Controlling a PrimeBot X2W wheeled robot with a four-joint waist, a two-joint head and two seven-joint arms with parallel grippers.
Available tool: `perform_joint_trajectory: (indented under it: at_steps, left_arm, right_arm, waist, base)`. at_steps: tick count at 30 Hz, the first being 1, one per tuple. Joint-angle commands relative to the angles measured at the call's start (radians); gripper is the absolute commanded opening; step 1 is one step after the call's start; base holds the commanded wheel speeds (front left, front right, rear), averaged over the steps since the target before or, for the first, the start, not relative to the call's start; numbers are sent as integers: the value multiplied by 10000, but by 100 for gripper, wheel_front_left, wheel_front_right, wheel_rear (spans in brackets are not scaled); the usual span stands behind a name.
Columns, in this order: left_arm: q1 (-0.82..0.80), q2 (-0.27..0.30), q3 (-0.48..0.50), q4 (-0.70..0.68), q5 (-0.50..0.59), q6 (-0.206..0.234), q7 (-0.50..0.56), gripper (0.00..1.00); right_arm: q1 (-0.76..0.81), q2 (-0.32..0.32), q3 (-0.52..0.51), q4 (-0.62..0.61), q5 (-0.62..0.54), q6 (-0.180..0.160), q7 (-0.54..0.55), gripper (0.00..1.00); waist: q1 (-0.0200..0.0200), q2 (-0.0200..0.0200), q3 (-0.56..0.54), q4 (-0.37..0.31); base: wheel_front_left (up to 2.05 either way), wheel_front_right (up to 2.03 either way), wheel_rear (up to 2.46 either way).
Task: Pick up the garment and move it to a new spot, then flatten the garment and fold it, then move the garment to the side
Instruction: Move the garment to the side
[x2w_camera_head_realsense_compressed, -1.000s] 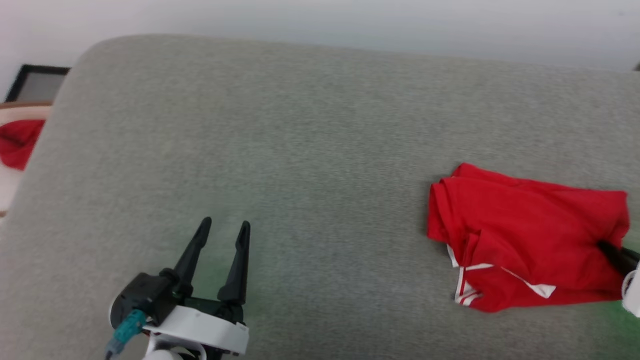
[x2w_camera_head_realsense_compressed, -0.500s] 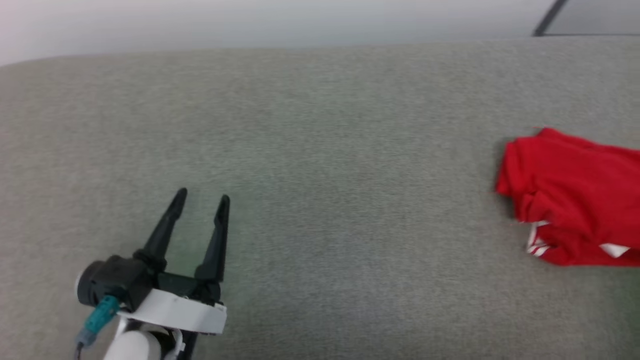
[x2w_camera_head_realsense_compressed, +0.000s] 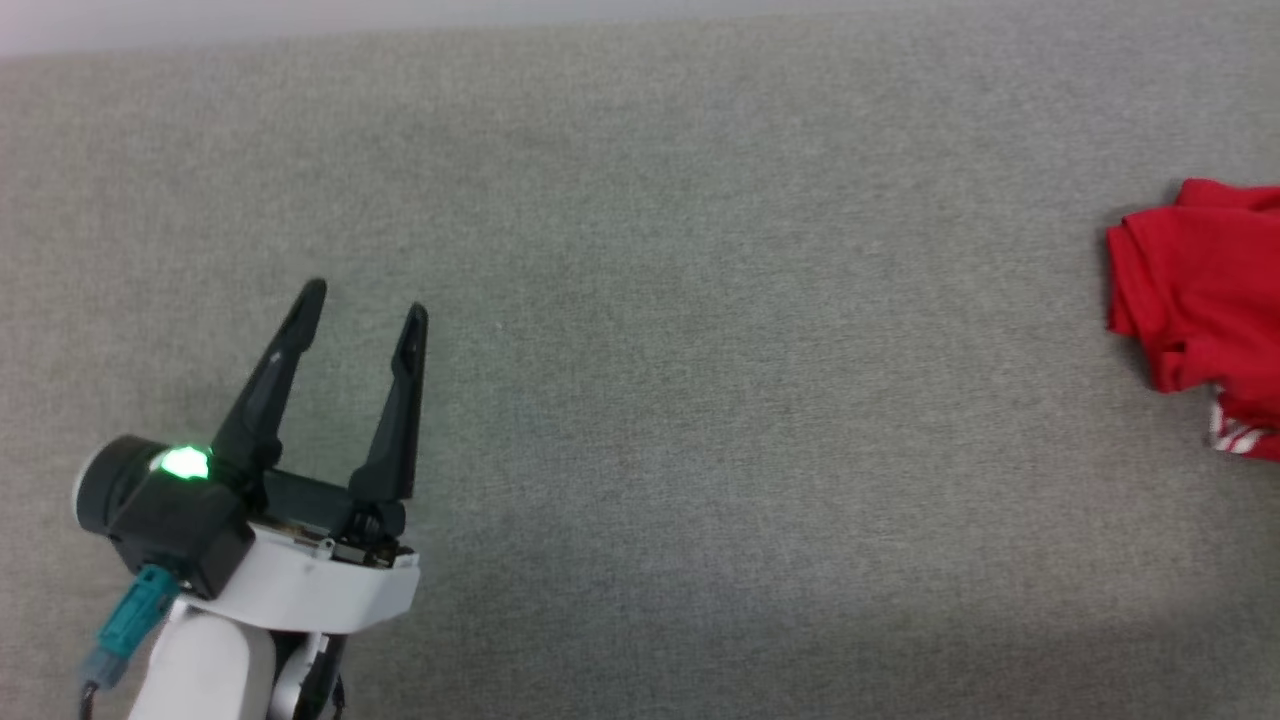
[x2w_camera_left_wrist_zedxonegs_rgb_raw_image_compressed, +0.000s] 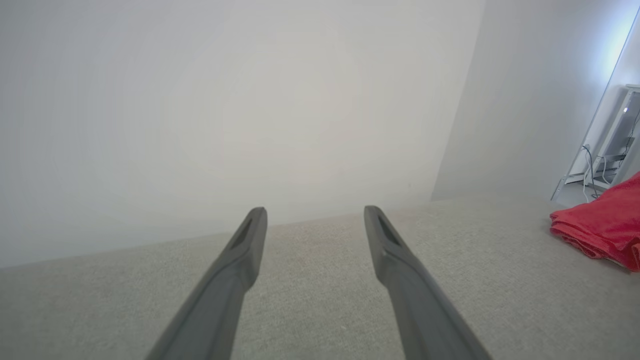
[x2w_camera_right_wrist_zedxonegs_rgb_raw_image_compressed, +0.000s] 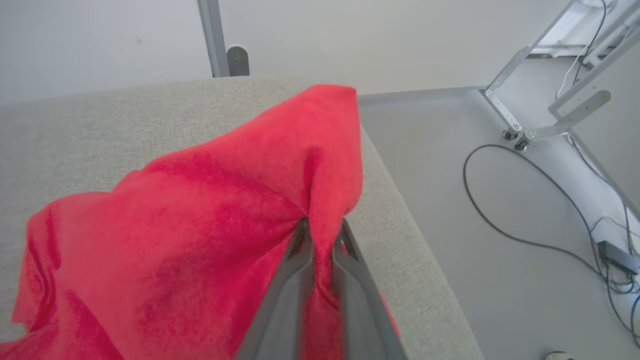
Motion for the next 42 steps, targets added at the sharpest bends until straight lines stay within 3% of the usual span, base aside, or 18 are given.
perform_joint_trajectory:
  at_steps: [1, 9, 24, 25, 27, 28, 36, 42]
  left_arm:
    - [-154, 84, 38, -175, 90, -24, 2, 100]
    - [-392, 408, -14, -780, 150, -24, 2, 100]
    - [-648, 637, -60, -905, 287, -24, 2, 100]
    - [-677, 595, -34, -886, 290, -24, 2, 100]
    - [-685, 515, -15, -816, 269, -24, 2, 100]
    - [-663, 465, 5, -767, 254, -24, 2, 100]
    - [-284, 37, -92, -74, 55, -24, 2, 100]
    - [28, -303, -338, 495, -84, -24, 2, 100]
  right_arm:
    - [-510, -193, 180, 406, -431, -11, -331, 0]
    - [-2026, -517, 583, 2668, -2303, -13, -1319, 0]
    - [-3226, 250, 57, 5210, -4058, -11, -2656, 0]
    - [-3292, 278, 1, 5281, -4106, -11, -2779, 7]
    - [-3370, 290, -57, 5413, -4233, -11, -2974, 76]
    - [-3393, 289, -68, 5445, -4276, -11, -3073, 100]
    - [-3229, 268, 19, 5430, -4077, -11, -3694, 100]
    - [-2812, 636, 643, 4875, -3163, -11, -3871, 100]
  waist:
    - [0, 0, 226, 166]
    - [0, 0, 823, 440]
    - [0, 0, 1236, 361]
    - [0, 0, 1198, 361]
    - [0, 0, 1074, 372]
    - [0, 0, 990, 381]
    - [0, 0, -23, 615]
    - [0, 0, -935, 1022]
  base:
    - [0, 0, 0]
    - [0, 0, 0]
    - [0, 0, 0]
    - [0, 0, 0]
    - [0, 0, 0]
    - [0, 0, 0]
    - [0, 0, 0]
    - [0, 0, 0]
